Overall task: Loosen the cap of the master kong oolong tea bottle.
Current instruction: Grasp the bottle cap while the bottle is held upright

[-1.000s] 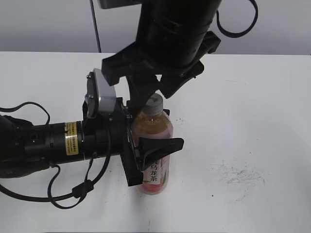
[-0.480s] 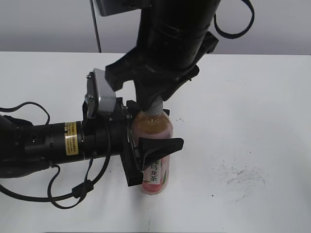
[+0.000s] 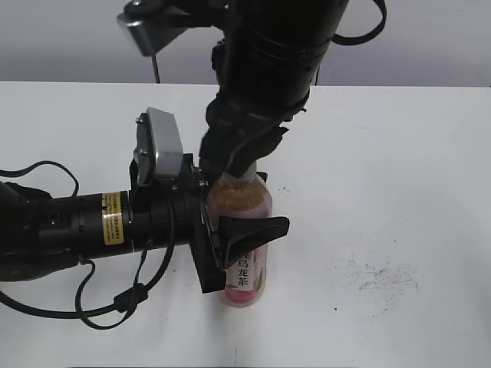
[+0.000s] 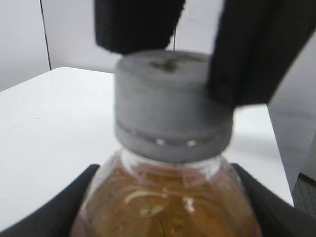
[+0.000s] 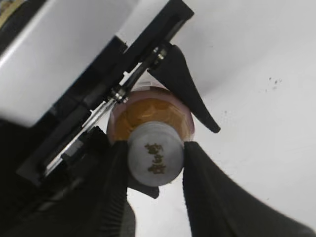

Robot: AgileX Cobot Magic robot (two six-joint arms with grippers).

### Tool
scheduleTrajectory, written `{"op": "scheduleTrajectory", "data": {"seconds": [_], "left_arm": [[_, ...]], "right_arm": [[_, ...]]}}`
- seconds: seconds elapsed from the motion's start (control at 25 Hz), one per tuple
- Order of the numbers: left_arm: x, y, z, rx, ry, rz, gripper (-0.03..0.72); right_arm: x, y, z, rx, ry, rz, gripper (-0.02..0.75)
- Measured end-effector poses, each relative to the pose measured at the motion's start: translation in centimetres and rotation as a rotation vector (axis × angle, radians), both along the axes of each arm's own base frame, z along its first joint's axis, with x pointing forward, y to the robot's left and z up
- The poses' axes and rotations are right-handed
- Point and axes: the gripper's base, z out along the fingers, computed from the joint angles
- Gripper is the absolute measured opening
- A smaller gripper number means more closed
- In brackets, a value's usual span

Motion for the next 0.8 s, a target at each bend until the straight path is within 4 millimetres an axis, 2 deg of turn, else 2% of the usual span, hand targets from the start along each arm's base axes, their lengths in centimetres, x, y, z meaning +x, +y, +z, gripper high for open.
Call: {"op": "scheduleTrajectory", "data": {"seconds": [0.2,0.24,0.32,0.4,0.52,0.6,0.68,0.76,0.8], "left_arm": [[0.0,0.0,0.0,0.0,0.0,0.0,0.446],[0.01,0.0,0.0,-0.001,0.001,0.001,0.446],[0.04,-0.01,0.02,-0.002,0.002,0.003,0.446],[0.04,-0.01,0.01,-0.001,0.002,0.003,0.446],[0.05,0.0,0.01,-0.001,0.003,0.004,0.446],[0.05,0.0,0.02,-0.002,0.003,0.005,0.446],[0.04,0.0,0.01,-0.001,0.003,0.003,0.446],[-0.02,-0.02,0.0,0.002,0.001,-0.005,0.446],[-0.06,-0.03,-0.01,0.003,-0.002,-0.01,0.446]], "right_arm": [[0.0,0.0,0.1,-0.041,-0.08,0.3,0.244],[-0.01,0.01,0.11,-0.05,-0.096,0.364,0.224],[-0.12,0.02,0.23,-0.057,-0.122,0.481,0.109],[-0.18,0.06,0.24,-0.068,-0.147,0.591,0.066],[-0.25,0.1,0.24,-0.08,-0.17,0.695,0.052],[-0.26,0.09,0.27,-0.08,-0.172,0.699,0.053],[-0.27,0.07,0.32,-0.066,-0.149,0.609,0.087],[-0.25,0.09,0.43,-0.043,-0.115,0.469,0.193],[-0.21,0.09,0.5,-0.031,-0.095,0.378,0.278]]}}
